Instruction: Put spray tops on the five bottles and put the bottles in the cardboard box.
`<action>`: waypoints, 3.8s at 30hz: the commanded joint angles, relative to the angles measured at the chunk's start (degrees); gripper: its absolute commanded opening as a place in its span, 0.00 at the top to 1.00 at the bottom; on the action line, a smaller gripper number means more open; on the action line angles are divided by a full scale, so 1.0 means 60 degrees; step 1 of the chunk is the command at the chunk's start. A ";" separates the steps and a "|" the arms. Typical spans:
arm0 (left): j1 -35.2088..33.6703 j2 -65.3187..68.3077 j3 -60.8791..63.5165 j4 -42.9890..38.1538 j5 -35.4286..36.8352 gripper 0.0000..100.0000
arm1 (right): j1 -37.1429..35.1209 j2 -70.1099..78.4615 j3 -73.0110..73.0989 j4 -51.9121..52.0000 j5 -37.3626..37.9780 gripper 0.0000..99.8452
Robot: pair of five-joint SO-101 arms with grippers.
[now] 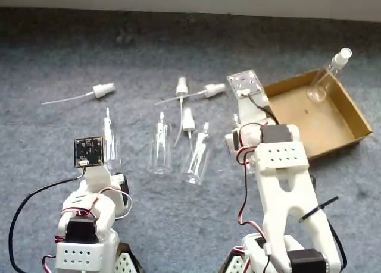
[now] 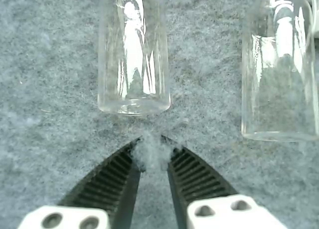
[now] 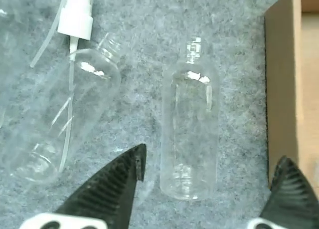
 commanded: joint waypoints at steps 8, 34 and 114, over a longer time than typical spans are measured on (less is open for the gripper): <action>0.0110 -0.0022 0.0198 -0.0103 -0.0147 1.00 | -0.0081 0.2425 -0.2132 -0.0271 0.0029 0.64; 0.0110 -0.0022 0.0198 -0.0103 -0.0147 1.00 | -0.0081 0.7187 -0.5692 0.0652 0.0044 0.65; -0.2396 0.0051 -0.3084 -0.0176 -0.8396 1.00 | 0.0081 -0.5678 0.5223 -0.4168 -0.2945 0.79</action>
